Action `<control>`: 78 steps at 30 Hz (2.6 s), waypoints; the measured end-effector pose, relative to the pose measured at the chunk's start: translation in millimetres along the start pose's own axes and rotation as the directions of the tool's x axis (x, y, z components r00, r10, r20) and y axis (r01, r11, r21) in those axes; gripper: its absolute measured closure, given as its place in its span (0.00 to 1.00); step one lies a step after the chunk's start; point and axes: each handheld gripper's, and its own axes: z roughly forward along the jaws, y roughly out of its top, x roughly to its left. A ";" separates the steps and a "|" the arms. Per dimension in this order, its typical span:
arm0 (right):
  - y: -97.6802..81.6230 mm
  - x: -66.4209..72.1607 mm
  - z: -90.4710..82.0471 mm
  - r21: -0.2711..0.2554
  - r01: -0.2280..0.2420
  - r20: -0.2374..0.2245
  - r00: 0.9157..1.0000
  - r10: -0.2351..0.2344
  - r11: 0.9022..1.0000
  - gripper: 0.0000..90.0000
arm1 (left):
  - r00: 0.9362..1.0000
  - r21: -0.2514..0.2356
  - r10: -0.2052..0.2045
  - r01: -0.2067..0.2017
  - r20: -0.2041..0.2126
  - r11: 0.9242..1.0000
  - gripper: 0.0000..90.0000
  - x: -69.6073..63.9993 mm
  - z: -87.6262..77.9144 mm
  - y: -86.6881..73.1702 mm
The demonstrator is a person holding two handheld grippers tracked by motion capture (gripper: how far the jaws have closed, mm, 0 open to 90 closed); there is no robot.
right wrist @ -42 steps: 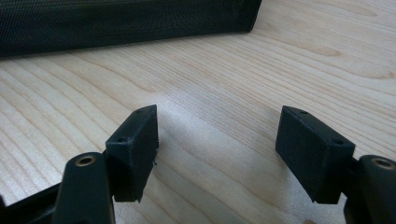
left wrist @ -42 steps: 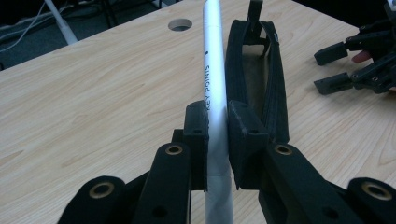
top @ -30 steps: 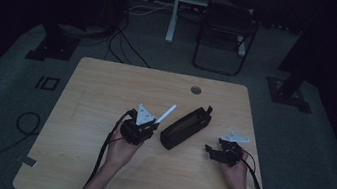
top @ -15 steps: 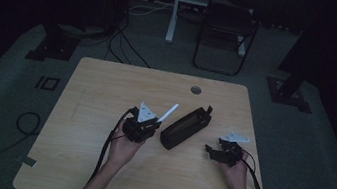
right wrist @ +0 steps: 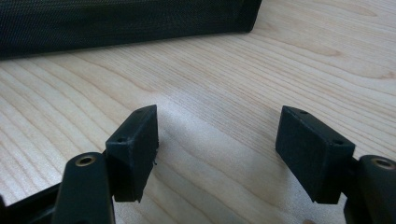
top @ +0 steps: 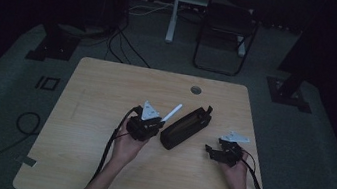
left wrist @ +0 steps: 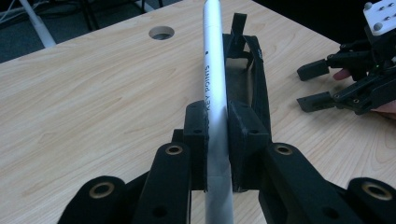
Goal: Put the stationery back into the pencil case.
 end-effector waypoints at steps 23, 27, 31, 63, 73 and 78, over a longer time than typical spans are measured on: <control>0.0 0.0 0.0 0.000 -0.001 0.000 1.000 0.001 1.000 0.33 | 1.000 0.008 0.008 -0.008 0.006 1.000 0.88 -1.5 10.6 7.8; 0.0 0.0 0.0 0.000 0.000 0.000 1.000 0.000 1.000 0.33 | 1.000 0.011 0.006 -0.006 0.010 1.000 0.88 -2.3 14.0 9.0; 0.0 0.1 0.1 -0.001 0.000 0.000 1.000 0.000 1.000 0.33 | 1.000 0.016 0.010 -0.010 0.011 1.000 0.88 -3.4 16.9 10.3; 0.2 -0.1 0.1 0.001 0.003 -0.002 1.000 -0.003 1.000 0.33 | 1.000 0.020 0.025 -0.026 0.016 0.999 0.88 -10.6 33.1 26.7; 0.3 -0.1 0.2 0.001 0.003 -0.002 1.000 -0.003 1.000 0.33 | 1.000 0.021 0.025 -0.025 0.015 0.999 0.88 -10.6 37.2 30.0; 0.3 -0.1 0.2 0.001 0.002 -0.002 1.000 -0.002 1.000 0.33 | 1.000 0.021 0.027 -0.027 0.015 0.999 0.88 -10.4 38.1 31.5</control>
